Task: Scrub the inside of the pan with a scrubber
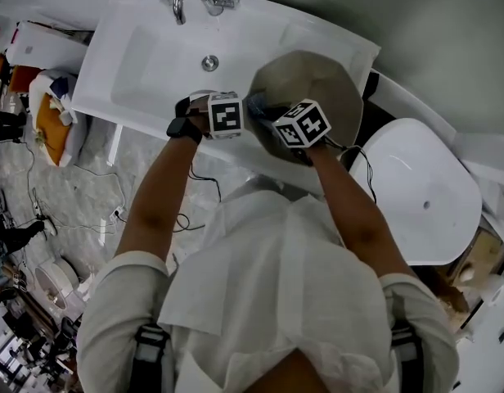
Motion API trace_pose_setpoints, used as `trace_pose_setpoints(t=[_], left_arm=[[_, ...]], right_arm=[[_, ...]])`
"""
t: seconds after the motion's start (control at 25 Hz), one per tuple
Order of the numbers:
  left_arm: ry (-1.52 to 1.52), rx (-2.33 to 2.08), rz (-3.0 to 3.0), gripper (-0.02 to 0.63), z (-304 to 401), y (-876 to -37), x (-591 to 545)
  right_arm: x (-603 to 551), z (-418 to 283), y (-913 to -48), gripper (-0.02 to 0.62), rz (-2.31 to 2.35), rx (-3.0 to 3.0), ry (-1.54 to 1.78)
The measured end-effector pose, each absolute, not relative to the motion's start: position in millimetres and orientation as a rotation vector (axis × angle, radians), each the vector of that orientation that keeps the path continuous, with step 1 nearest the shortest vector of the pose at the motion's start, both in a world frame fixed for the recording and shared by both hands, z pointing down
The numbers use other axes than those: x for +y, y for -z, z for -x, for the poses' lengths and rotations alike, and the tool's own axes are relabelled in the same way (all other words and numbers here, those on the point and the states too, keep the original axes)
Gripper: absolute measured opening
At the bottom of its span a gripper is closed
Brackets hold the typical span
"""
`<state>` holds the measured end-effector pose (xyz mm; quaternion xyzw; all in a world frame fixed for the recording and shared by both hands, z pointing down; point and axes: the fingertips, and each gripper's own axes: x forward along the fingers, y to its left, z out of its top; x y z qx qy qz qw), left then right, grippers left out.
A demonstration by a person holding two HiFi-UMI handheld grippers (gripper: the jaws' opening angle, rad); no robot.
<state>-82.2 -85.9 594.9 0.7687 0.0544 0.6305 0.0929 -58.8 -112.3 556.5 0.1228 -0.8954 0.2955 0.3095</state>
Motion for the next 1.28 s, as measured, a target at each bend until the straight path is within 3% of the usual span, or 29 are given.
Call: trace_pose_setpoints(t=[0.44, 0.64, 1.28], left_arm=[[-1.963, 0.251, -2.079, 0.25, 122, -592, -34], [-1.912, 0.266, -2.251, 0.25, 102, -592, -42], [-1.94, 0.266, -2.285, 0.251, 103, -600, -48]], right_arm=[[-46, 61, -558, 0.054, -0.183, -2.305, -0.782], [-42, 64, -558, 0.054, -0.224, -2.317, -0.786], [-158, 58, -565, 0.054, -0.674, -2.307, -0.907]])
